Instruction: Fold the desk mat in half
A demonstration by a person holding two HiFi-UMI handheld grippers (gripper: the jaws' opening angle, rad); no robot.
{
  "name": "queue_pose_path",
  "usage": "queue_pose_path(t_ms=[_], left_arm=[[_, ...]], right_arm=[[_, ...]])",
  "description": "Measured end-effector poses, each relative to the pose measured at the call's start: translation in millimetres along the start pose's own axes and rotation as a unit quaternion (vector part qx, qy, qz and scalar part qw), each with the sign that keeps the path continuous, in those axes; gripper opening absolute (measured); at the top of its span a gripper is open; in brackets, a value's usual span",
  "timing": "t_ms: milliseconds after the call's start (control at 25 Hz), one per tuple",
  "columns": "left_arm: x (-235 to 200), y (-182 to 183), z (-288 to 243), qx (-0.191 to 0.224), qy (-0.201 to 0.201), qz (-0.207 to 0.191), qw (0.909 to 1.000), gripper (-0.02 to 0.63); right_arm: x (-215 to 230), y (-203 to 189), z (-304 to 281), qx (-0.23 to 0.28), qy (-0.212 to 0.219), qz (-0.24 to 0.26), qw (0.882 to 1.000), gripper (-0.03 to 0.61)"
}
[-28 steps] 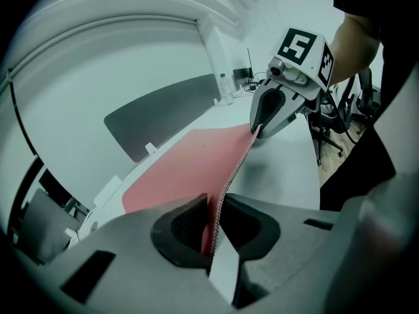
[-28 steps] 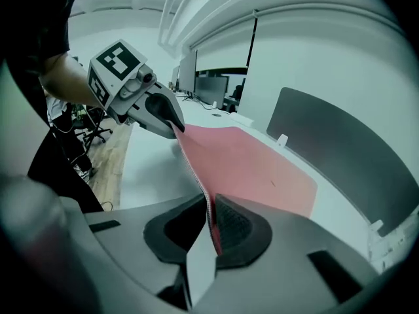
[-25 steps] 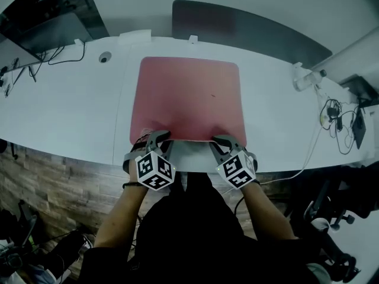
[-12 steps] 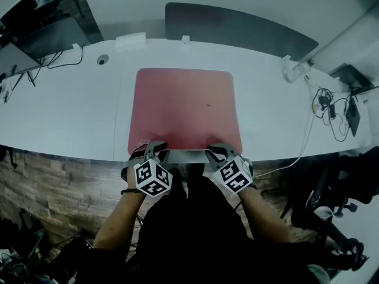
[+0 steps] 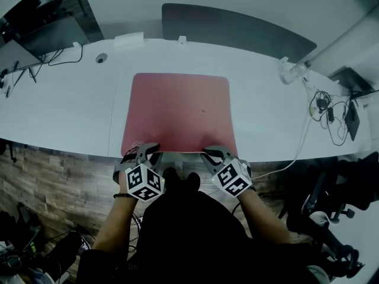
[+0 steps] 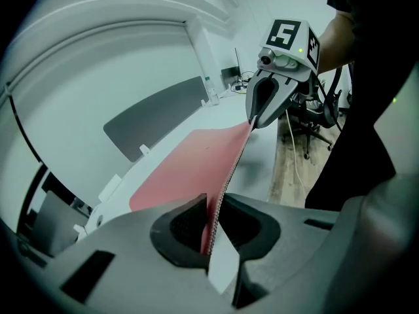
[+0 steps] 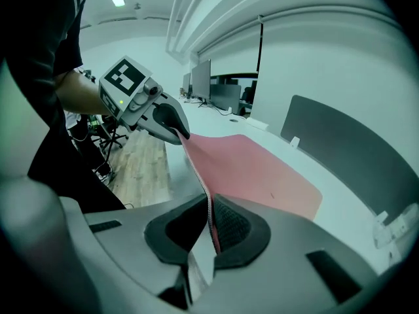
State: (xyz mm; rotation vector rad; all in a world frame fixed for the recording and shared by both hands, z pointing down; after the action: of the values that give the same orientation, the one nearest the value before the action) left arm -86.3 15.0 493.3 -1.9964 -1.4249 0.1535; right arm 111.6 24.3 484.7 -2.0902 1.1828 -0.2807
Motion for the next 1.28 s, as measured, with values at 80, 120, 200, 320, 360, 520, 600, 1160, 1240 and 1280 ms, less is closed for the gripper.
queue_pose_path(t_ms=[80,120,200,320,360,520,600,1160,1240,1280], left_arm=[[-5,14,5,-0.003,0.026,-0.014,0.9996,0.06],[-6,20,6,-0.007,0.037,-0.022,0.999,0.063],[-8,28,8,-0.024,0.06,-0.038,0.9972,0.063],[-15,30,13,-0.04,0.088,-0.037,0.9946,0.063],[-19,28,14,-0.04,0.092,-0.028,0.9945,0.063],[-37,23,16,-0.037,0.094,-0.016,0.9948,0.064],[-50,22,15,-0.035,0.093,-0.018,0.9949,0.063],[-114,19,32,0.047,-0.043,0.005,0.998,0.023],[-109,14,34,0.046,-0.098,0.003,0.9942,0.023],[-107,11,34,0.044,-0.12,0.0,0.9918,0.023]], right_arm=[[11,7,8,0.012,-0.004,0.026,1.0,0.025],[17,10,12,0.015,-0.006,0.041,0.999,0.023],[27,13,15,0.02,-0.01,0.064,0.998,0.02],[40,14,15,0.028,-0.009,0.075,0.997,0.018],[44,16,14,0.029,-0.009,0.076,0.997,0.018],[53,30,12,0.028,-0.021,0.087,0.996,0.018],[61,38,8,0.025,-0.032,0.092,0.995,0.018],[86,84,24,0.045,-0.103,0.027,0.993,0.017],[81,81,27,0.041,-0.086,0.017,0.995,0.017],[79,79,27,0.041,-0.079,0.01,0.996,0.017]])
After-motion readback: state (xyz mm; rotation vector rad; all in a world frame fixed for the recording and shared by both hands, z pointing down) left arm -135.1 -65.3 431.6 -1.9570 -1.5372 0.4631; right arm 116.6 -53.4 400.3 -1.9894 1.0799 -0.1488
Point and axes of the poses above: the fingertips, and each gripper's own axes: z backward along the fingers, x to its right, y out of its top, the point moved 8 cm from there along z, backward along the fingers, and after that the axes turned 4 degrees about -y, right-handed, at the moved point
